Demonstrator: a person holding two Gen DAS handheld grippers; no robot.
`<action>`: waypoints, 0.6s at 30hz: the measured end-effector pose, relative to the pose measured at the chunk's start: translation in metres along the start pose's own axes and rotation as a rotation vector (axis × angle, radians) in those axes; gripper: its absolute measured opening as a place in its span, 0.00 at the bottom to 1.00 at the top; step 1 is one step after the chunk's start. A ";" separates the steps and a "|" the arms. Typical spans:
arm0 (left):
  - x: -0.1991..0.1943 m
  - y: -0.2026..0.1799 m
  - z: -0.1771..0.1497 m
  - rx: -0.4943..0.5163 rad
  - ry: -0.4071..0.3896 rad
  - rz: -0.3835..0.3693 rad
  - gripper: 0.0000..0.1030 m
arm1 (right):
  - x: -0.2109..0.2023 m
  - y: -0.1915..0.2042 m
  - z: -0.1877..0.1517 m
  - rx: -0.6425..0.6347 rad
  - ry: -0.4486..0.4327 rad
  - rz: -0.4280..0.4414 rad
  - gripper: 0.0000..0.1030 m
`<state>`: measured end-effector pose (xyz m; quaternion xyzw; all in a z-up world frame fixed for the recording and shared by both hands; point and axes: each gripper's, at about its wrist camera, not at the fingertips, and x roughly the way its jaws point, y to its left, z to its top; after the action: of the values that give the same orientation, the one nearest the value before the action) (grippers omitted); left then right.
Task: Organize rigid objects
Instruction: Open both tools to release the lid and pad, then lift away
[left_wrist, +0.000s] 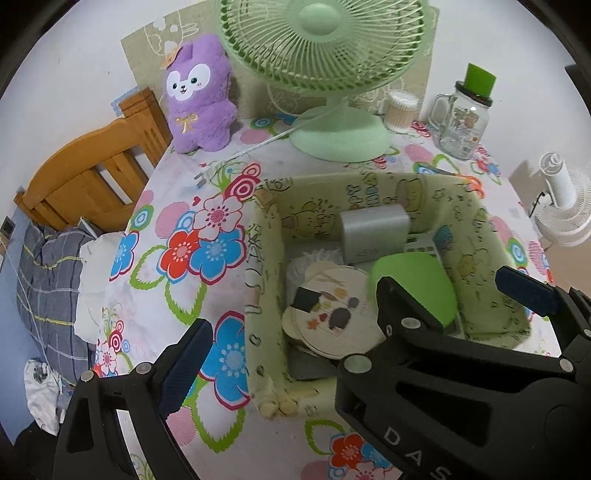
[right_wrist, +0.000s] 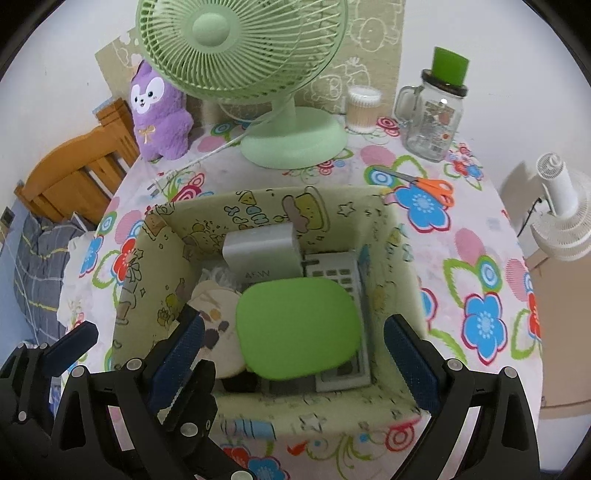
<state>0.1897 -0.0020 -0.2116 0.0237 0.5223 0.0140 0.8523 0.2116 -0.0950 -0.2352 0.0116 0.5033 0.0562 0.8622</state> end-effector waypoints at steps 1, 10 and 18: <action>-0.003 -0.001 -0.001 0.002 -0.005 -0.003 0.94 | -0.005 -0.002 -0.002 0.002 -0.006 -0.004 0.96; -0.029 -0.009 -0.012 0.013 -0.035 -0.010 0.94 | -0.036 -0.016 -0.016 0.044 -0.044 -0.002 0.96; -0.047 -0.003 -0.024 -0.007 -0.044 -0.012 0.94 | -0.063 -0.030 -0.030 0.053 -0.076 -0.026 0.96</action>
<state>0.1474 -0.0068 -0.1806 0.0180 0.5035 0.0102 0.8638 0.1572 -0.1328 -0.1975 0.0299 0.4714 0.0310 0.8809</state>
